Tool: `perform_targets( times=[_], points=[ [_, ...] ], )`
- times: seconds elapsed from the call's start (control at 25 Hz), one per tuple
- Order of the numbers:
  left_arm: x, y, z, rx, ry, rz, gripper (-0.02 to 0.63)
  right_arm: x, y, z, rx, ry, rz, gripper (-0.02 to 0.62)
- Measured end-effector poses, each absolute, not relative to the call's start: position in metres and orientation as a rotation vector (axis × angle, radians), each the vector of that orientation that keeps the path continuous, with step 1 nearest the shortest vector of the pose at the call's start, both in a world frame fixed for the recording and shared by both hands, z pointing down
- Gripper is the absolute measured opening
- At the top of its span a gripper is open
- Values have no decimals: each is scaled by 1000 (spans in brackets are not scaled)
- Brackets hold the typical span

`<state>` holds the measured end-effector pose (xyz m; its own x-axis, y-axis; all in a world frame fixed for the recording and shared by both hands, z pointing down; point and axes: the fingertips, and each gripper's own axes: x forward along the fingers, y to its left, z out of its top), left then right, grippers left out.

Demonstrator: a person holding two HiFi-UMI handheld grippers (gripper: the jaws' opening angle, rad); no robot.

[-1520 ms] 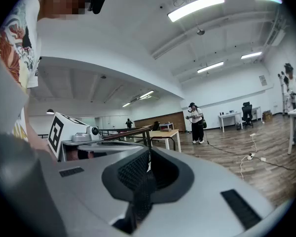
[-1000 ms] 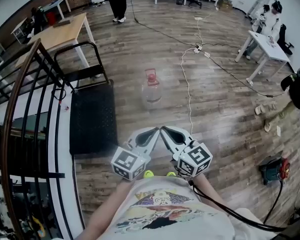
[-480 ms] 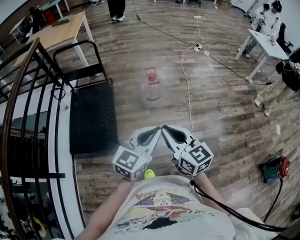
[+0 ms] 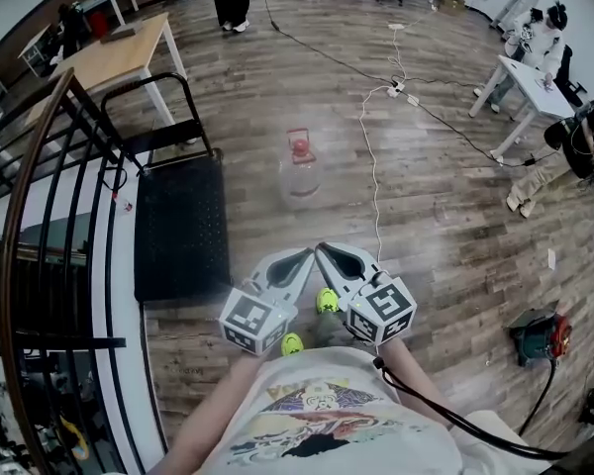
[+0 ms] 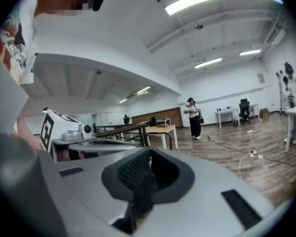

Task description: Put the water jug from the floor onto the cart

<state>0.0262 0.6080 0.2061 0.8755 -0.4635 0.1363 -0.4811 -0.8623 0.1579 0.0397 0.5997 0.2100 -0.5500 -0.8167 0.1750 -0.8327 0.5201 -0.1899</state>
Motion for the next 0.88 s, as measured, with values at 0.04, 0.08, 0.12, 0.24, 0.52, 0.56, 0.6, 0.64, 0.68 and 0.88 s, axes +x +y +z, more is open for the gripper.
perform_targets(
  times=[0.04, 0.08, 0.12, 0.24, 0.52, 0.56, 0.6, 0.64, 0.68, 0.88],
  points=[
    [29, 601, 209, 2854, -737, 147, 14, 43, 593, 213, 1449, -2689, 400, 29],
    [33, 595, 211, 2850, -744, 153, 14, 46, 586, 215, 1441, -2693, 409, 29],
    [37, 588, 212, 2848, -749, 156, 14, 50, 579, 217, 1435, -2696, 411, 29],
    [49, 569, 214, 2855, -760, 167, 14, 63, 557, 219, 1420, -2708, 408, 29],
    [86, 514, 215, 2832, -824, 194, 14, 99, 502, 221, 1363, -2734, 444, 29],
    [91, 507, 216, 2831, -835, 198, 14, 104, 494, 221, 1357, -2737, 443, 29],
    [96, 499, 216, 2829, -845, 200, 14, 109, 486, 222, 1350, -2741, 446, 29],
    [101, 491, 217, 2825, -854, 202, 14, 114, 478, 223, 1341, -2745, 451, 29],
    [106, 483, 218, 2822, -861, 206, 14, 119, 470, 224, 1332, -2750, 458, 29],
    [131, 450, 220, 2819, -909, 219, 14, 143, 441, 229, 1273, -2756, 452, 31]
  ],
)
